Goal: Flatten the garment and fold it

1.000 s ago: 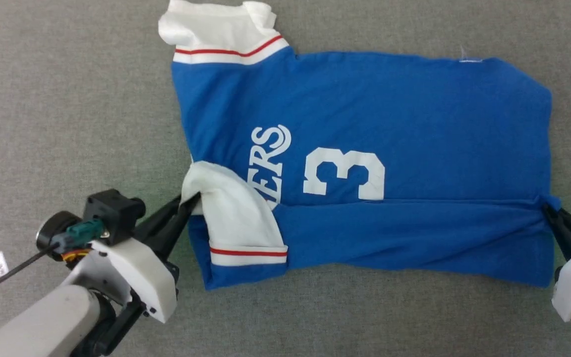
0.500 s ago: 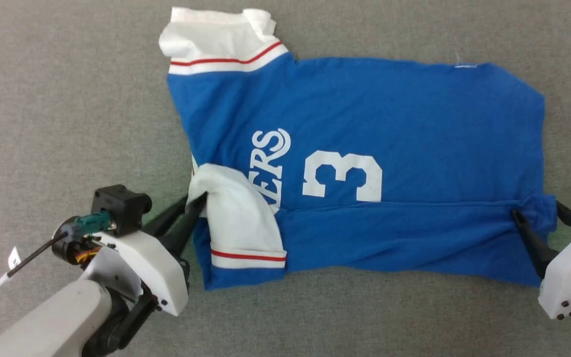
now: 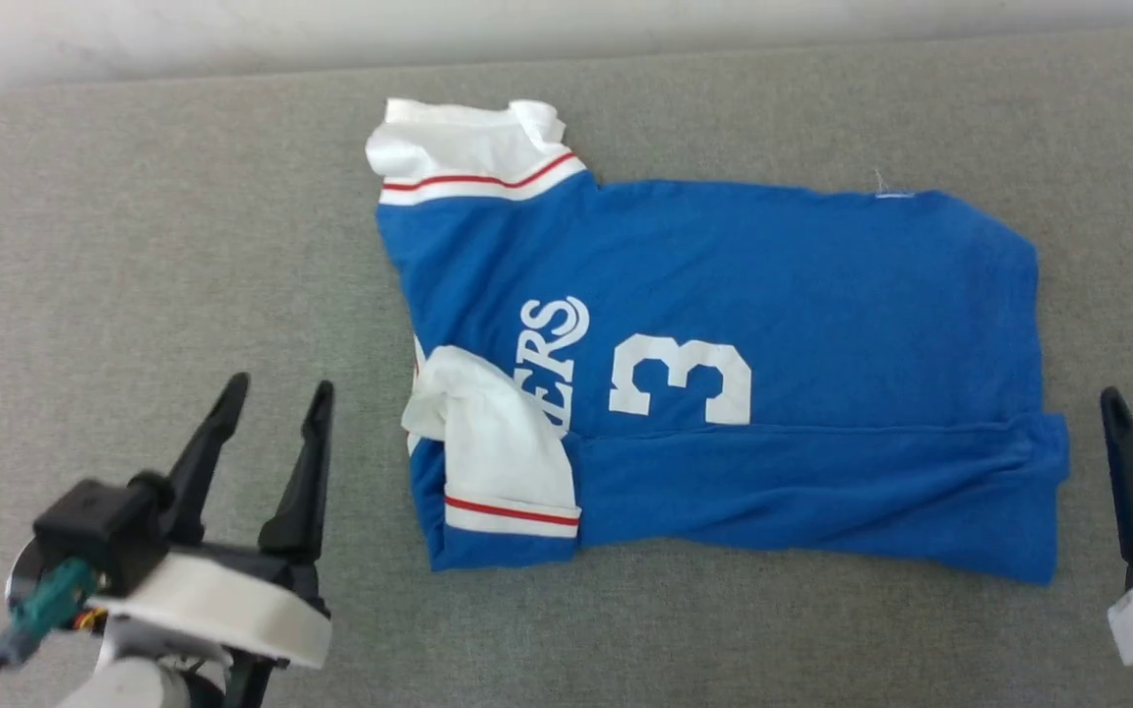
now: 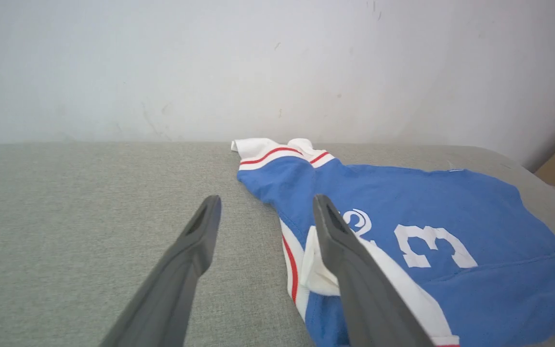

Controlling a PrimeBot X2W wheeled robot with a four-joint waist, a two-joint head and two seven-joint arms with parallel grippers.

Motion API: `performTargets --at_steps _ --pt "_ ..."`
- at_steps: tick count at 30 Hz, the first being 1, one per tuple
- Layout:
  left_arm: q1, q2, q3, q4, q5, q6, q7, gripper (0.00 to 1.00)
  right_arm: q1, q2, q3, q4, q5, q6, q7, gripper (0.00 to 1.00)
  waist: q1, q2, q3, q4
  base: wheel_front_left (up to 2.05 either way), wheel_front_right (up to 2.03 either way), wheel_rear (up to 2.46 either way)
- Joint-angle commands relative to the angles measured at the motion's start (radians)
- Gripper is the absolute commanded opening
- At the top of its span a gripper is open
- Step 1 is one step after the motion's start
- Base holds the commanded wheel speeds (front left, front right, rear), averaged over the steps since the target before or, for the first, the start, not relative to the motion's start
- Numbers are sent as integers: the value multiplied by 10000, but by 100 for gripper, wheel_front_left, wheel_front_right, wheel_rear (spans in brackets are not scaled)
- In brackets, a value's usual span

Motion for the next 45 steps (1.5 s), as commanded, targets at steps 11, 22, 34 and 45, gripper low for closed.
performTargets --at_steps 11,22,34,45 --pt "2659 -1618 1377 -600 2076 1011 -205 100 1392 1736 -317 -203 -1783 -9 -2976 100 2 -1 -764 324 0 0 0" --pt "2114 -1070 946 -1155 2419 528 1373 100 1266 1748 -403 223 -1335 -9 -3286 100 2 -1 -645 430 0 0 0" --pt "-66 -1293 -750 -1003 2216 -21 5361 100 941 1749 -189 554 -1235 -9 -3341 100 2 -1 135 254 0 0 0" --pt "-414 -1786 -1106 595 1840 483 6814 100 666 1749 -135 570 -1361 -9 -3272 100 2 -1 640 145 0 0 0"
